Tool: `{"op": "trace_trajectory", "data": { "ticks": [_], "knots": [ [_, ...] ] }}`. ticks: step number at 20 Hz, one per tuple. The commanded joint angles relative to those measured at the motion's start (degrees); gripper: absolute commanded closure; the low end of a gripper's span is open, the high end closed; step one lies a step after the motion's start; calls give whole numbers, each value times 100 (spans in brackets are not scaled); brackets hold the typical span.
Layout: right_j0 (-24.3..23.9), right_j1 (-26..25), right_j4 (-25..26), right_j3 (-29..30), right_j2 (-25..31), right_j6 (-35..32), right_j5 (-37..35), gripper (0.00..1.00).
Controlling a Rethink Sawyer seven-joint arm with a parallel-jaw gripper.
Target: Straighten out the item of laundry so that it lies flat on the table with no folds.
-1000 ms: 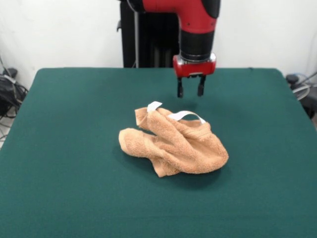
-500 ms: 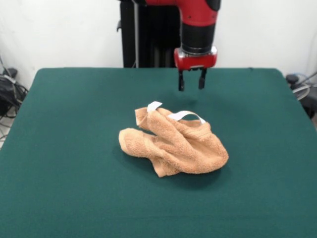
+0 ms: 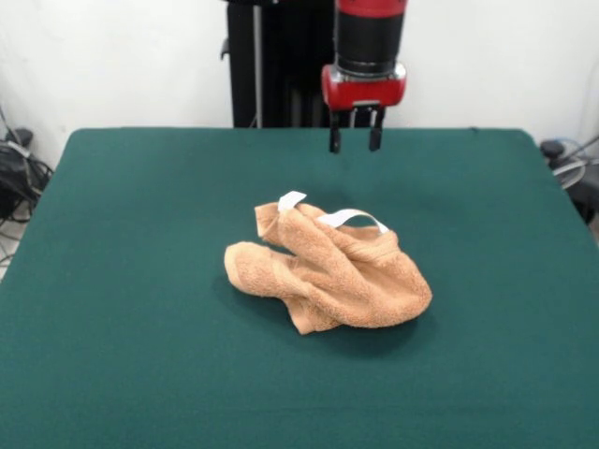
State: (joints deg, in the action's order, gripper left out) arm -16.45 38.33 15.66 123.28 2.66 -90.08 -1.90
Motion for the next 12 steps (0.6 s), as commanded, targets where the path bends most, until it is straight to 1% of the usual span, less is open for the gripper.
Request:
{"op": "trace_trajectory", "data": {
  "ticks": [1,12],
  "knots": [
    [-111,230,-221,-62,309,-756,-704,0],
    [-93,44,-218,-388,336,-727,-811,0]
  ]
}}
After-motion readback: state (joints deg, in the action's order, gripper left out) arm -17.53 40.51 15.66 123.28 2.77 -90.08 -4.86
